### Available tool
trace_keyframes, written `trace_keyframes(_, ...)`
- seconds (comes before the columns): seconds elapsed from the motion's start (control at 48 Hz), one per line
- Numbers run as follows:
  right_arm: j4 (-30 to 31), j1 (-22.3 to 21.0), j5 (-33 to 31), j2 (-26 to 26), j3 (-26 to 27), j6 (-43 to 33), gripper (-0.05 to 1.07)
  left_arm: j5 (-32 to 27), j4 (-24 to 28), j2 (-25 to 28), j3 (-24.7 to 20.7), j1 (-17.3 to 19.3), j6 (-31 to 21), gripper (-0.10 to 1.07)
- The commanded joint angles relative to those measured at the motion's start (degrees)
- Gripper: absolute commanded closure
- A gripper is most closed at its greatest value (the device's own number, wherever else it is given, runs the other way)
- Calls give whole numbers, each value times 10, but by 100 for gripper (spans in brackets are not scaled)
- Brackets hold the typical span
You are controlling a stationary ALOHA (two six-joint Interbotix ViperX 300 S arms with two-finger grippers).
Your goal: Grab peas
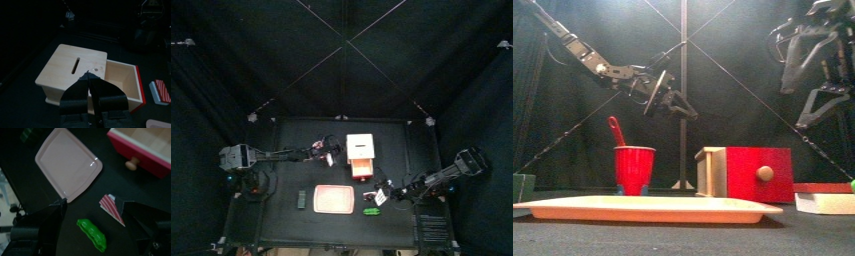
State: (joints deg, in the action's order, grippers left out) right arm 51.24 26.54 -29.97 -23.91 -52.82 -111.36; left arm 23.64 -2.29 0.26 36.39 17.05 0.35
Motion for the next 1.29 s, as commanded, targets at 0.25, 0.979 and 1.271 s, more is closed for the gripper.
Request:
trace_keyframes(0.25,9,56,11,-4,-20,2,-1,-16,43,-51,23,-5,1,61)
trace_keyframes(0.979,-110,106,-48,79,25,273,-1,-16,42,-48,26,-2,1,61)
trace_keyframes(1.271,-224,100,-47,134,66,394,-1,-16,42,-47,27,-1,1,61)
